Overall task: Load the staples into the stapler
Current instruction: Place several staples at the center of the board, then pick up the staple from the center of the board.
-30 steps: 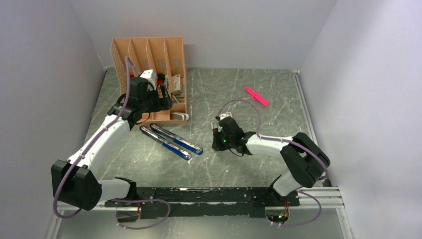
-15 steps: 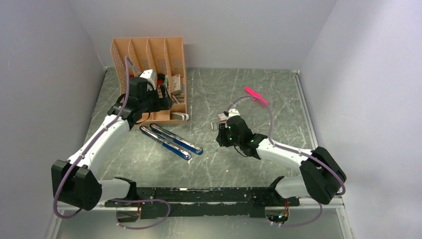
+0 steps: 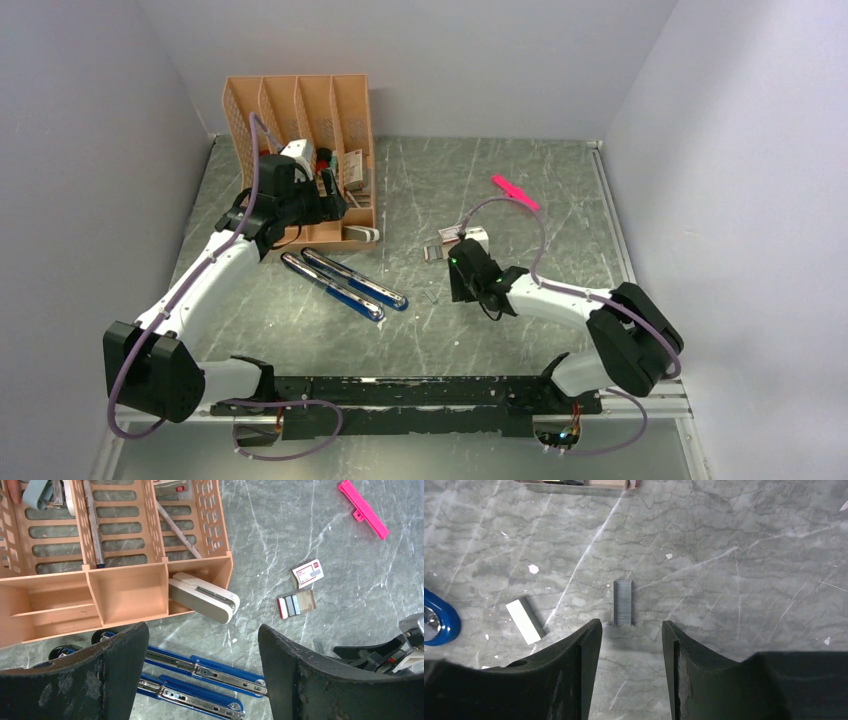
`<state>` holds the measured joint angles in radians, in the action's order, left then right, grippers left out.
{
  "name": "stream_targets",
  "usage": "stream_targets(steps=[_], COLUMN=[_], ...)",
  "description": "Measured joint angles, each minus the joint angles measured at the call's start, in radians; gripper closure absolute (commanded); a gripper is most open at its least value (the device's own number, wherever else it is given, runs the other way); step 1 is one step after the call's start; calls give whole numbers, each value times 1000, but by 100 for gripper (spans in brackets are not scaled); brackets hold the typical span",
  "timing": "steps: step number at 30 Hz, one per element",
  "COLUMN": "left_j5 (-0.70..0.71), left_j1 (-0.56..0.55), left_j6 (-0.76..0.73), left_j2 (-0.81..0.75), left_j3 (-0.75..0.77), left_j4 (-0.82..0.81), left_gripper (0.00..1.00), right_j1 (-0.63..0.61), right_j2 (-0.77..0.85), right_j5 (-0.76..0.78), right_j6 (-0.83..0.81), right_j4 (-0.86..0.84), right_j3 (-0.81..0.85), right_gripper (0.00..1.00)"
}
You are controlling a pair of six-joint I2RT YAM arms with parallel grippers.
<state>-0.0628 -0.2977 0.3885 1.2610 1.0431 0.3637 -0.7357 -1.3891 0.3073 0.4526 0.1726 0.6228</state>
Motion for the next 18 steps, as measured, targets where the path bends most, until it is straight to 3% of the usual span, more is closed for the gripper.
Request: stream_targets(steps=[6,13,18], left_j5=[-3,-5,-5], left_j1=[1,2,3], left_j6=[0,0,0], left_j2=[0,0,0], left_j3=[0,0,0], left_j4=[0,0,0], left_gripper=[16,16,16], right_j1=[0,-1,-1], right_j2=[-65,-107,-119], right_j5=[-4,-4,-4], right_j6=[-8,-13,-12], right_j4=[6,10,11], right_j3=[27,64,76], right_gripper=[52,69,76])
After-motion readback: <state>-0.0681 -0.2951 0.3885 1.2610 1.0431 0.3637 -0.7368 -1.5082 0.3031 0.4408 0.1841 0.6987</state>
